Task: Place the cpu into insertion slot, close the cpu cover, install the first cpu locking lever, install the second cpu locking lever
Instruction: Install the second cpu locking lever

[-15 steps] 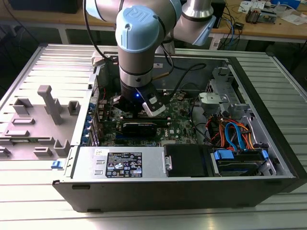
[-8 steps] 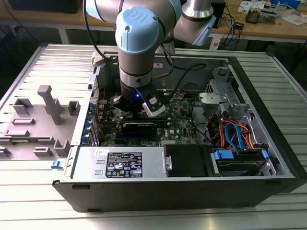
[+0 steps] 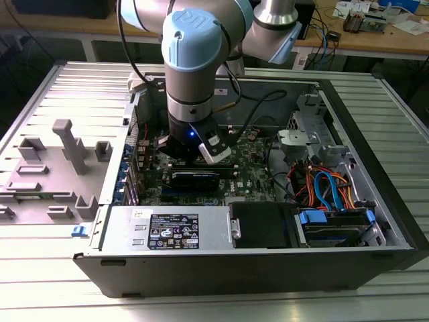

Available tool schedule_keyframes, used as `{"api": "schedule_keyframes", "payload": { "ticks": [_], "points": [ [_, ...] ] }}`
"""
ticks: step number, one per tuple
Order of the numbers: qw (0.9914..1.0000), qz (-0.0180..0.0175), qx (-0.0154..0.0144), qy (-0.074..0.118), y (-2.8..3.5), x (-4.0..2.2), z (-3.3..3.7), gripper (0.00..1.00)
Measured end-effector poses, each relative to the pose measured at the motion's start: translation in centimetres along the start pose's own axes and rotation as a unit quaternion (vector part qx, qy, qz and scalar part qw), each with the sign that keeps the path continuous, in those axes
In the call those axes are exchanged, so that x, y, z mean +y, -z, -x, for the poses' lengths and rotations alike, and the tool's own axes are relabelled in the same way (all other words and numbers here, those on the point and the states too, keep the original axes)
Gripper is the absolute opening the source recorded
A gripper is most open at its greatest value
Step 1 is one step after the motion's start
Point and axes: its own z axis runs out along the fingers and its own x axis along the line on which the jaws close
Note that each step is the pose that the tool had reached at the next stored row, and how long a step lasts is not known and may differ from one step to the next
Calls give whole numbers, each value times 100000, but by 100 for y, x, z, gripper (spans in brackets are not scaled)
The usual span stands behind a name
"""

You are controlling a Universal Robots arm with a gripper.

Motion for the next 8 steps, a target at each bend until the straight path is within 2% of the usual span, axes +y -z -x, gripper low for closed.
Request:
{"api": "schedule_keyframes", "payload": {
  "ticks": [2, 6, 8],
  "points": [
    [100000, 61, -4, 1, 2, 3, 0, 11],
    [99996, 829, -173, 10, 26, 16, 1, 11],
    [99995, 973, -150, 19, 51, 22, -3, 11]
  ]
}}
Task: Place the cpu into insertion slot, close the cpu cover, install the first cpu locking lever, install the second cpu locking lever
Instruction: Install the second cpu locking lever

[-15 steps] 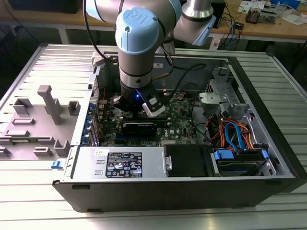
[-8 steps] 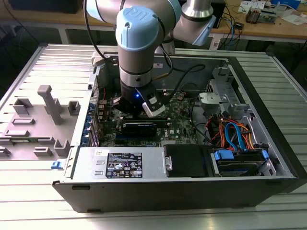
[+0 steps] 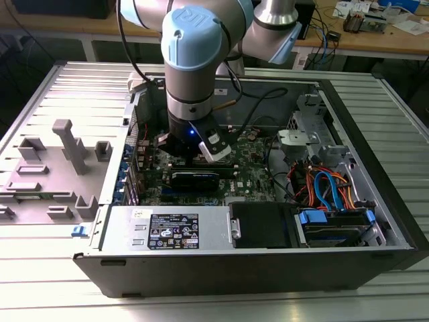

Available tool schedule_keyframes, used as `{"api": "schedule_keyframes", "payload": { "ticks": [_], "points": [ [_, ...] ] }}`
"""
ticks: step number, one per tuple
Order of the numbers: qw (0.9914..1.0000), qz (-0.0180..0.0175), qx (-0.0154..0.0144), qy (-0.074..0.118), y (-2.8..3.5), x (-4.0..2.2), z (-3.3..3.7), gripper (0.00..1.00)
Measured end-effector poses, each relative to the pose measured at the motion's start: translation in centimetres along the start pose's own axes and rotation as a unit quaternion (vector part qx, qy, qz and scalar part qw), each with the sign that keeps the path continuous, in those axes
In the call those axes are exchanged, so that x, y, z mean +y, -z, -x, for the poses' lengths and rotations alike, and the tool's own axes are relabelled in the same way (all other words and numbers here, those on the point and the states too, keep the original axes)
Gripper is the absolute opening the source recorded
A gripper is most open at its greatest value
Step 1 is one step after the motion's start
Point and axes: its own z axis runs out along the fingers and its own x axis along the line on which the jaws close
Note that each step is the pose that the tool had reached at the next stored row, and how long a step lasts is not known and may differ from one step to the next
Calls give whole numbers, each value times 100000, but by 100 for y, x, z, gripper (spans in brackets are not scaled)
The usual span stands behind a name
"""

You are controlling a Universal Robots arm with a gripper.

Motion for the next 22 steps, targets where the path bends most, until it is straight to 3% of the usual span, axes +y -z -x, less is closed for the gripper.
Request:
{"api": "schedule_keyframes", "payload": {
  "ticks": [2, 8, 10, 12, 17, 21, 22],
  "points": [
    [100000, 100, -11, -3, 0, 5, -14, 11],
    [99991, 1316, -260, 21, -3, 17, -24, 11],
    [99987, 1544, -345, 45, -5, 17, -23, 11],
    [99986, 1585, -463, 71, -9, 16, -23, 11],
    [99981, 1504, -1259, 214, -51, 9, -23, 11],
    [99978, 1474, -1438, 247, -53, 9, -26, 11],
    [99978, 1503, -1469, 250, -17, 17, -25, 11]
  ]
}}
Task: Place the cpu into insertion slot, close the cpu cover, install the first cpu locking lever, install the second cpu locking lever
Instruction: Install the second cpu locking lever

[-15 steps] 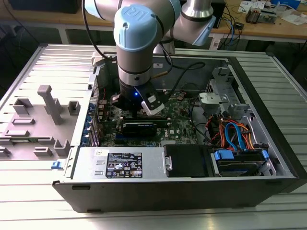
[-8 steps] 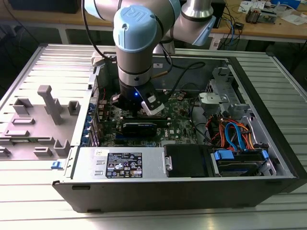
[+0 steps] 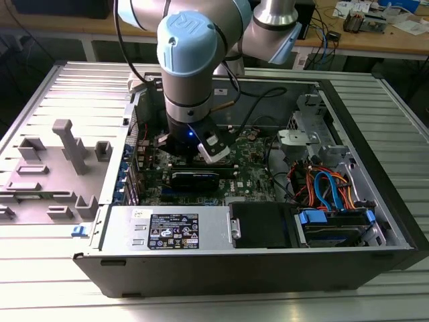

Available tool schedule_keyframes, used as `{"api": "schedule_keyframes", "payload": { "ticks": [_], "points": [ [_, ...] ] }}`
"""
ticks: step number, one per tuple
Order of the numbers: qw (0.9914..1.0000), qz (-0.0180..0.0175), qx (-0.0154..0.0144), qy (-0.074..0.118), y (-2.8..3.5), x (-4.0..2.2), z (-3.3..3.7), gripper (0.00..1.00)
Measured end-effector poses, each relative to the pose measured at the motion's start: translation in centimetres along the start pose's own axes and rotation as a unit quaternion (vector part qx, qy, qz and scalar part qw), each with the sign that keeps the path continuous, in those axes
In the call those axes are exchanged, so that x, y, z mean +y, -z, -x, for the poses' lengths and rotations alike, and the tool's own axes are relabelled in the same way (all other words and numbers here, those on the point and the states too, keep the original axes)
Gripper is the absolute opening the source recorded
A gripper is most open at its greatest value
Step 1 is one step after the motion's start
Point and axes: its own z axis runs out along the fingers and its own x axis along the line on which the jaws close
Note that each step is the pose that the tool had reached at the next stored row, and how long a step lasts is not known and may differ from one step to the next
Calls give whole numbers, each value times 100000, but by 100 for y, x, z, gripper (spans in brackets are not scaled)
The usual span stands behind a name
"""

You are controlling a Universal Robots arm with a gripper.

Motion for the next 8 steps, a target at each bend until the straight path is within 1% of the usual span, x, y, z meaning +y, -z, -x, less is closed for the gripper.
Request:
{"api": "schedule_keyframes", "payload": {
  "ticks": [1, 3, 4, 5, 6, 8],
  "points": [
    [100000, -175, 54, -8, 43, 7, -1, 11],
    [100000, -223, 60, -5, 114, 21, 1, 11],
    [100000, -222, 57, -8, 169, 31, 2, 11],
    [100000, -217, 53, -8, 203, 38, 4, 11],
    [100000, -227, 63, -9, 232, 43, 4, 11],
    [100000, -207, 48, -5, 241, 46, 5, 11]
  ]
}}
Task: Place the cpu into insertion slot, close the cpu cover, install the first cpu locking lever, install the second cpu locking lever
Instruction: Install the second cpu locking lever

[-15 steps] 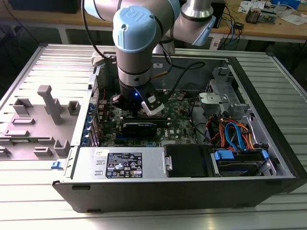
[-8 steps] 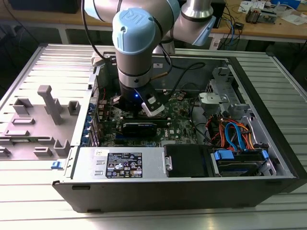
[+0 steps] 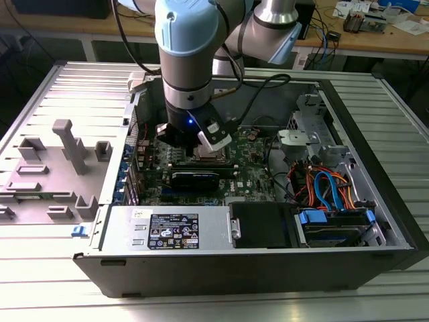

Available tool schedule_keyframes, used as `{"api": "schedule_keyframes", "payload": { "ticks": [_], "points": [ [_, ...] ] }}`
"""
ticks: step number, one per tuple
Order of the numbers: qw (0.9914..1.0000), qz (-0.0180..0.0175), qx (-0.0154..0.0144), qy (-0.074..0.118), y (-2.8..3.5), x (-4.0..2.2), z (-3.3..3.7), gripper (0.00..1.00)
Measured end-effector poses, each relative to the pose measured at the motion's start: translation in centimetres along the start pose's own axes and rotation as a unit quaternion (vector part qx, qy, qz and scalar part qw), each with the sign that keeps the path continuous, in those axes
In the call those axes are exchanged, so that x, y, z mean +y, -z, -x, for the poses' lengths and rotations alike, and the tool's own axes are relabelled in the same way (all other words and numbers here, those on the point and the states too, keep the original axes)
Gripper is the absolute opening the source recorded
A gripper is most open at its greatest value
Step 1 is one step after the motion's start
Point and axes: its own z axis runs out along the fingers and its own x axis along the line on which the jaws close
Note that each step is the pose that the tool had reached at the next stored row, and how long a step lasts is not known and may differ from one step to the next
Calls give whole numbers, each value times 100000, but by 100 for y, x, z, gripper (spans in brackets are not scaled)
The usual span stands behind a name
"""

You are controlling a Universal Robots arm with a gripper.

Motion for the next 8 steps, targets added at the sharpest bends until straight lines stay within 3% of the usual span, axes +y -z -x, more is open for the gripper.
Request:
{"api": "schedule_keyframes", "payload": {
  "ticks": [8],
  "points": [
    [100000, -8, 6, 1, 18, 3, 1, 11]
  ]
}}
